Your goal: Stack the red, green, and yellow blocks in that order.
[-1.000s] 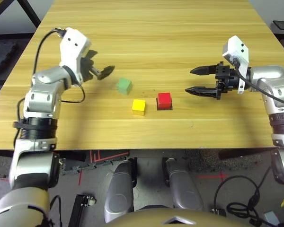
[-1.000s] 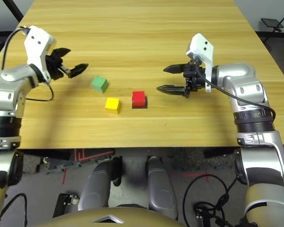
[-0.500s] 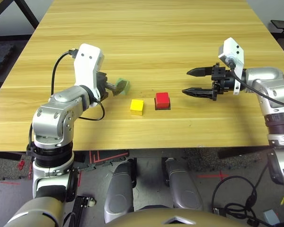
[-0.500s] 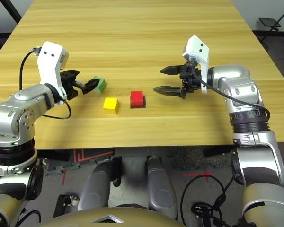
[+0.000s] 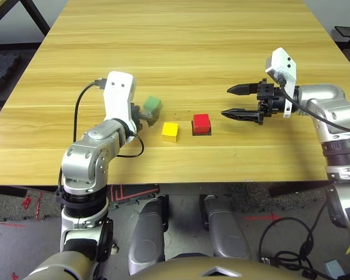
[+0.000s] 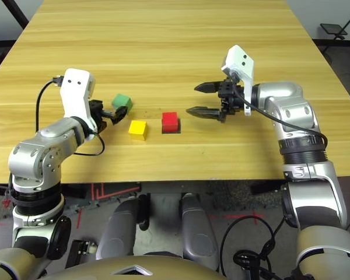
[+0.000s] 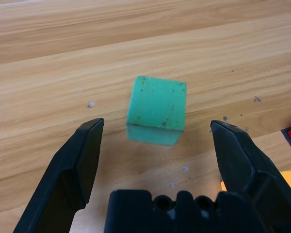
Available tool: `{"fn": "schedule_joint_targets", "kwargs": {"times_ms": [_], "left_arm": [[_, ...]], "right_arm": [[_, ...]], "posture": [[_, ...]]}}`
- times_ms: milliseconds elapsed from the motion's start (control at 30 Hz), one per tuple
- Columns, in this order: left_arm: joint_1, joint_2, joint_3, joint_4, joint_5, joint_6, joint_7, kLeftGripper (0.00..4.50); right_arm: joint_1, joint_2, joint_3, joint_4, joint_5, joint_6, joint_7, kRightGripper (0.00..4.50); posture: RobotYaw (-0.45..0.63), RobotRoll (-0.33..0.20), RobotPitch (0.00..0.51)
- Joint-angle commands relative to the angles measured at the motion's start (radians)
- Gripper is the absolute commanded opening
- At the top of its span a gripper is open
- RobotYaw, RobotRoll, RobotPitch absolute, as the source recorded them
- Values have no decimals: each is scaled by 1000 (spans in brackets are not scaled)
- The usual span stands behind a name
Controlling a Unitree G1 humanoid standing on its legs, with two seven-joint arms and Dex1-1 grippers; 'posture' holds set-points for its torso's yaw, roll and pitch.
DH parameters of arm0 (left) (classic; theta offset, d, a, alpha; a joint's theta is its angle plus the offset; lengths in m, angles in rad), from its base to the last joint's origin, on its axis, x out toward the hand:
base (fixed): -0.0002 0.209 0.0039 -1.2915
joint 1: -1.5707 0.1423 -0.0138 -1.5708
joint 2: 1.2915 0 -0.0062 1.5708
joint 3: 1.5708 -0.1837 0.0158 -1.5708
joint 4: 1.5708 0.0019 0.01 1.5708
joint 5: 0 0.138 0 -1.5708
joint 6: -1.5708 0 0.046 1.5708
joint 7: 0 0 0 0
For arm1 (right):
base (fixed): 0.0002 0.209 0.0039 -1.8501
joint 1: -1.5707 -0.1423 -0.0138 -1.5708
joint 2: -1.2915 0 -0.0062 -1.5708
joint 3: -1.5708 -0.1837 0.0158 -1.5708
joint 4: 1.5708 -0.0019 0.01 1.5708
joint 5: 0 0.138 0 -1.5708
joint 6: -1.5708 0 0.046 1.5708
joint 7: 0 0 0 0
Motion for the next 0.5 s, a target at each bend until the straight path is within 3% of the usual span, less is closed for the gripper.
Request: {"fn": "schedule_joint_targets", "kwargs": {"times_ms": [33,500], "left_arm": [[3,2,-30,42,15,-52,1,4500],[14,51,-58,230,46,-234,-32,4500]], "right_arm": [[19,1,8,-8,7,-11,-2,4468],[22,7,9,-21,11,-9,-9,4468]], "posture": [[368,21,190],[359,11,193]]}}
